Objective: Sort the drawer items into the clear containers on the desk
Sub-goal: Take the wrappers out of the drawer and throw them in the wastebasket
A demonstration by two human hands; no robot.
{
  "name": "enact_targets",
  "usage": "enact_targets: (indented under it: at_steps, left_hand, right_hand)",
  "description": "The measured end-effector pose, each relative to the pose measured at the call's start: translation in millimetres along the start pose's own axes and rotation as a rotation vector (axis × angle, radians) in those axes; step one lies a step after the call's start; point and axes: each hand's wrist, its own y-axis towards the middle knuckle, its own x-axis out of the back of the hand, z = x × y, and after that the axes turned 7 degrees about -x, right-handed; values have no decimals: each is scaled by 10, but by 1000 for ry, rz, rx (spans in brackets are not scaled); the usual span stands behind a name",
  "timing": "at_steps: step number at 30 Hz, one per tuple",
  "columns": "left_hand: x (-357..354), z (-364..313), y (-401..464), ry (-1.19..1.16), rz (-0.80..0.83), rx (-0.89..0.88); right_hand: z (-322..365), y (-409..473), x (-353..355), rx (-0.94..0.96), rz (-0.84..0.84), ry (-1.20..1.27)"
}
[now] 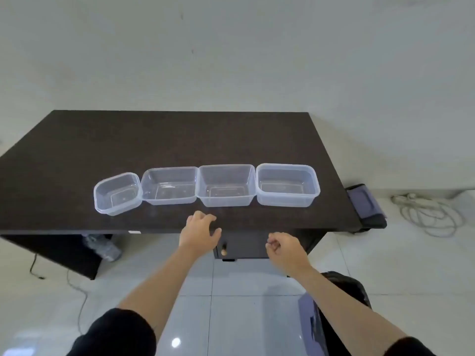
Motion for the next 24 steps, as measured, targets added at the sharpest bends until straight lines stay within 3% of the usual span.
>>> enact_targets:
  at_steps: [4, 11, 18, 24]
  left_hand:
    - [-146, 203, 114, -54, -58, 44]
    - [-457, 305, 141, -229, -383, 38]
    - [-554, 347, 152, -212, -454, -6]
    - [-586, 345, 134, -201, -480, -17]
  right_hand:
    - [-186, 75, -329, -178, -78, 168]
    - [-263, 427, -698, -453, -354, 601]
    - [-229, 586, -888, -603, -491, 920]
    - [-239, 662, -845, -659, -539, 988]
